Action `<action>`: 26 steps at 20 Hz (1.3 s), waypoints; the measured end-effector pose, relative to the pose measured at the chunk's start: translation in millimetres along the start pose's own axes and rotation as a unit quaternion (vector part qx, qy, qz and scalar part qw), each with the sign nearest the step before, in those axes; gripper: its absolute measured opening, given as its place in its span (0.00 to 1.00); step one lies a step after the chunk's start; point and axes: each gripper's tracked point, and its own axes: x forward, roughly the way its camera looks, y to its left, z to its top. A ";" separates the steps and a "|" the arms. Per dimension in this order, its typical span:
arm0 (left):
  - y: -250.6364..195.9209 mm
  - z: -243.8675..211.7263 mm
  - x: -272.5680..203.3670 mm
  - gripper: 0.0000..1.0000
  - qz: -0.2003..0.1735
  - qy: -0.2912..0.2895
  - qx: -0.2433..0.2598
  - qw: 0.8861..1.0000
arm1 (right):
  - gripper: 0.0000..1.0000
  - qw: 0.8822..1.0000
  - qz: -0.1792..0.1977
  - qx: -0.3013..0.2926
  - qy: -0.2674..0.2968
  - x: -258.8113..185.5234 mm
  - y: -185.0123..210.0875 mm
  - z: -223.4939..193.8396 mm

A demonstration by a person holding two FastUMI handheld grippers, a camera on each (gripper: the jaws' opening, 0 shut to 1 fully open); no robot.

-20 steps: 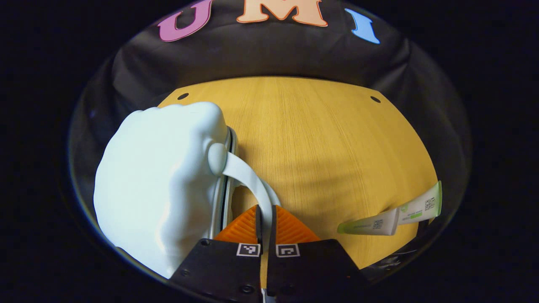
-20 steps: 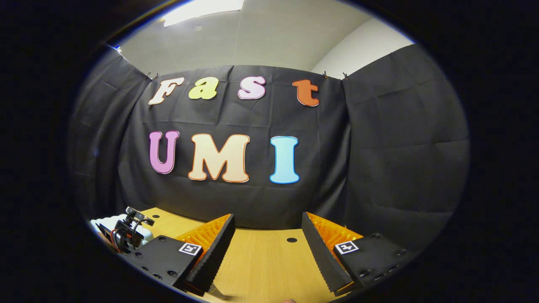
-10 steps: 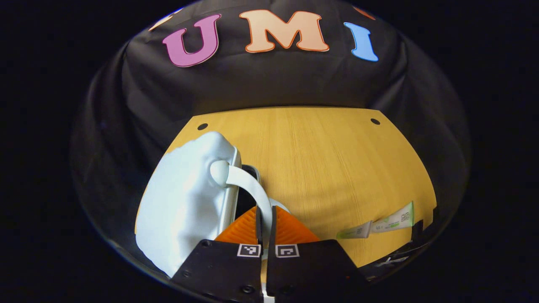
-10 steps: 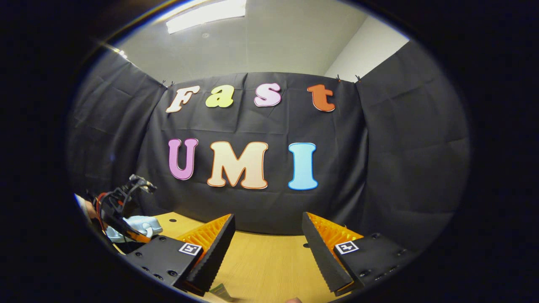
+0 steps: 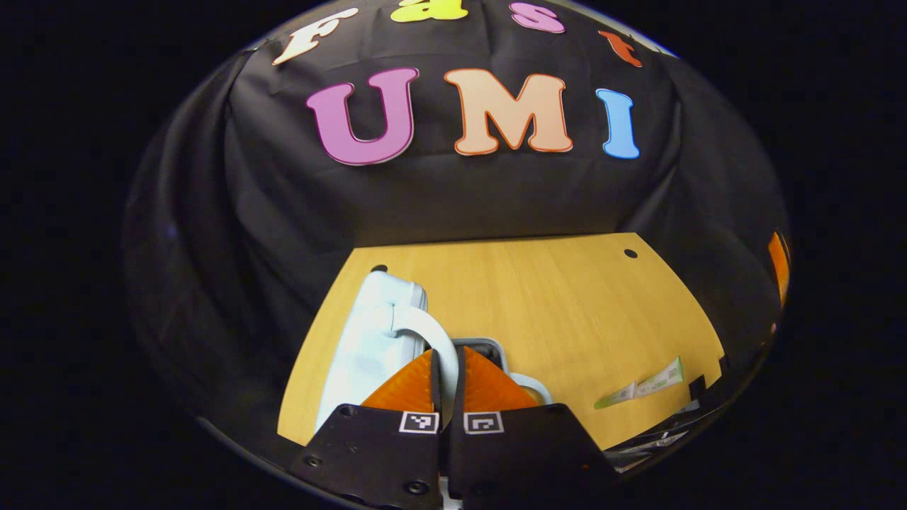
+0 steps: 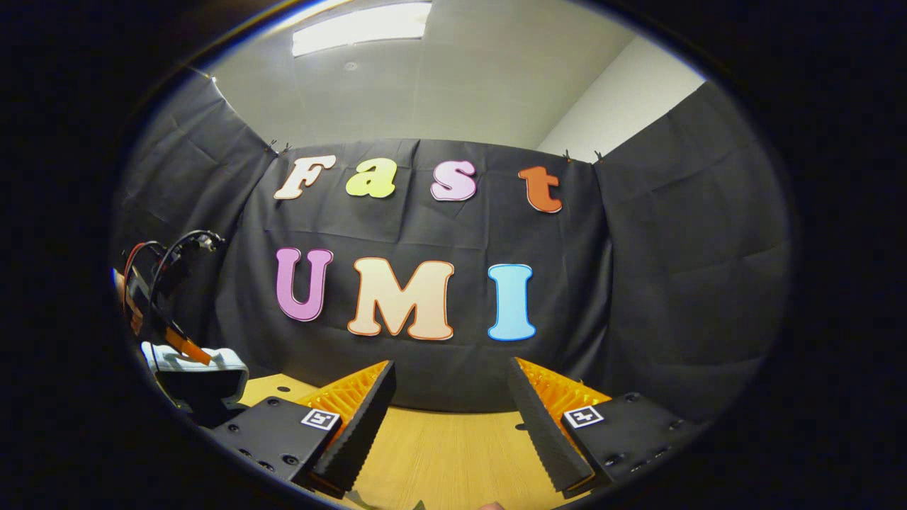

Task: First open the suitcase, pack the skin care products into it, and then close the suitcase.

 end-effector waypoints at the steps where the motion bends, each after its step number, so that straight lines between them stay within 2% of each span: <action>1: 12.8 0.4 -5.6 0.00 -0.002 -0.002 0.005 1.000 | 0.98 1.000 -0.006 0.002 -0.003 -0.2 1.1 0.9; 3: 42.9 5.3 -14.7 0.00 -0.002 -0.023 0.013 1.000 | 0.98 1.000 -0.016 0.006 -0.015 -0.4 5.6 4.8; 6: 101.0 12.7 -20.2 0.00 0.017 -0.040 0.020 0.999 | 0.98 0.999 -0.029 -0.002 -0.032 4.8 7.7 9.5; 11: 171.9 11.9 -16.6 0.00 0.018 -0.053 -0.017 0.998 | 1.00 0.998 -0.040 -0.017 -0.041 4.6 11.3 13.5; 15: 227.7 -4.2 -6.0 0.00 0.058 -0.050 -0.028 0.997 | 0.98 0.998 -0.038 -0.039 -0.032 1.5 9.0 12.4; 20: 277.9 -22.8 11.8 0.00 0.090 -0.044 -0.052 0.994 | 0.98 0.997 -0.051 -0.054 -0.030 -1.5 4.1 12.9; 26: 319.0 -53.5 33.1 0.00 0.145 -0.022 -0.028 0.989 | 0.98 0.996 -0.053 -0.078 -0.002 -10.4 -2.2 5.1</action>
